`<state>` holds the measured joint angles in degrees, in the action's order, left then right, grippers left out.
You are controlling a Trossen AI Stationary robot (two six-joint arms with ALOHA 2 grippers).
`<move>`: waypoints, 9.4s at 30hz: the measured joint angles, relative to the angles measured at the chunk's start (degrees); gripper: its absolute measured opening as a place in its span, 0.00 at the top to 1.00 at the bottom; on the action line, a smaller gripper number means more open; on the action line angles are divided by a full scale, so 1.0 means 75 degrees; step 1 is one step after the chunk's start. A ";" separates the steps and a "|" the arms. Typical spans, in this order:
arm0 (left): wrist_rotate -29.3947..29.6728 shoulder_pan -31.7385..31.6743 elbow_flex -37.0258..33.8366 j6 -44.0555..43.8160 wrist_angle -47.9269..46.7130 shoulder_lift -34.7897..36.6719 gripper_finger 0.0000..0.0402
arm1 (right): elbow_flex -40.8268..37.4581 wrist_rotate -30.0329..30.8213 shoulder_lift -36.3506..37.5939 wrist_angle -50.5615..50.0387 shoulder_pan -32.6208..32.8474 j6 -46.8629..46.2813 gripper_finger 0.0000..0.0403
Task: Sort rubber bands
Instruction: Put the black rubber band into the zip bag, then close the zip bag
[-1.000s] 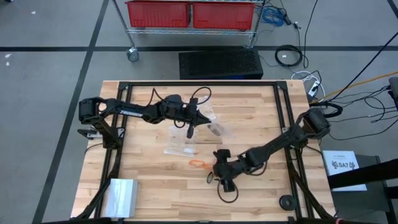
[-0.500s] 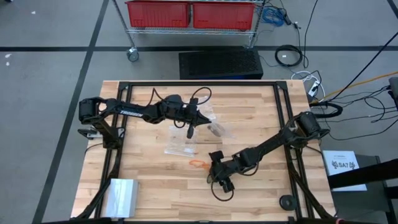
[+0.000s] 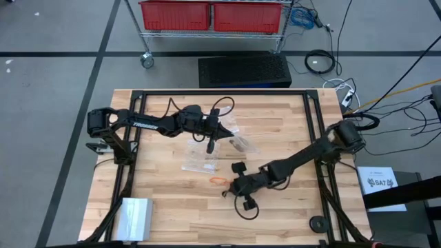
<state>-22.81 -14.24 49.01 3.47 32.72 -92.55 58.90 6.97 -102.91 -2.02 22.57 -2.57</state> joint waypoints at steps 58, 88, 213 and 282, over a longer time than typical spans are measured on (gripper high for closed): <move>0.0058 0.0003 0.0000 0.0194 -0.0107 0.0000 1.00 | 0.1008 0.4030 0.2232 -0.4865 -0.1110 -0.4759 0.98; 0.1459 -0.0003 0.0000 0.1261 -0.1066 0.0000 1.00 | 0.0036 0.3212 0.2986 -0.7467 -0.0426 -0.6328 0.99; -0.4319 -0.1720 0.3271 -0.0342 -0.1397 -0.2856 0.99 | -0.2402 0.2641 0.5204 -0.0562 -0.2829 -0.2157 0.80; -0.4115 -0.1699 0.3273 -0.0339 -0.1031 -0.2547 1.00 | -0.1154 0.0048 0.5484 -0.5777 -0.3343 -0.3132 0.98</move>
<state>-53.67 -26.98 73.56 0.93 24.99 -111.66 50.24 7.33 -61.78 -45.35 -2.50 -26.05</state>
